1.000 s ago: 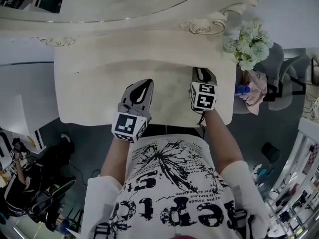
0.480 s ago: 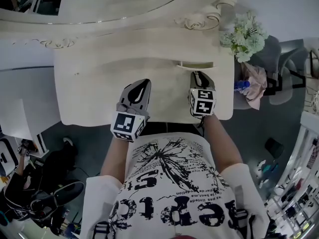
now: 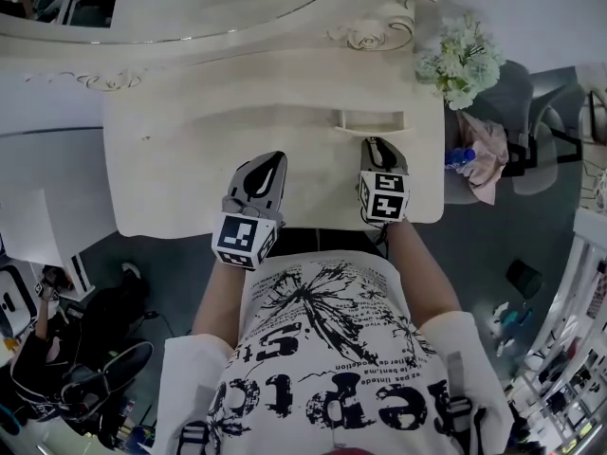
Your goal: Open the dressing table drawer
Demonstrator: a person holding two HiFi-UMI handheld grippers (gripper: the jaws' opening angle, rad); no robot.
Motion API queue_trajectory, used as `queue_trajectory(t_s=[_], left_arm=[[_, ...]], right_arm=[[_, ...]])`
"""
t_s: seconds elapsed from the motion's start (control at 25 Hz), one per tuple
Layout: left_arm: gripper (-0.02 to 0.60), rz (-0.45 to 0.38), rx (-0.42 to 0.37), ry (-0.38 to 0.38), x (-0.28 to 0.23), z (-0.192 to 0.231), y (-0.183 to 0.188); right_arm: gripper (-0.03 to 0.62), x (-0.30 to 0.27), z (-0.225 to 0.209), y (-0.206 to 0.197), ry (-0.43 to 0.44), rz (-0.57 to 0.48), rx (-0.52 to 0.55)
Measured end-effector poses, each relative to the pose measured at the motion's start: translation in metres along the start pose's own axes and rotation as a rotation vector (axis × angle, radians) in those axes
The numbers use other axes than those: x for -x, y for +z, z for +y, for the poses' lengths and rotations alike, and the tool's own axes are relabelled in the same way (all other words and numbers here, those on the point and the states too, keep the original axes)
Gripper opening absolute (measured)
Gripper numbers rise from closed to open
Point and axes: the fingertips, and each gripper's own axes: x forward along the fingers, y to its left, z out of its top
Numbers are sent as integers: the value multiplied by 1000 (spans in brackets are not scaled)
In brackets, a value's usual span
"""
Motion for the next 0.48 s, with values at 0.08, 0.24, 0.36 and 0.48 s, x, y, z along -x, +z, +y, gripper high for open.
queue_trajectory(t_s=[0.08,0.24,0.36,0.48], left_arm=[[6,0,-1,3,2,0,0],[7,6,-3,11,6,1,-2],[6,7,-5,17,7,1,-1],[6,3,-5,24,7,1,1]], right_arm=[[104,2,0,-1,-3,-13,-5],[106,4,3,-3,17,-18,-7],[127,11,3,-2,45,-22,-11],[129,25,0,5,47,-47,-22]])
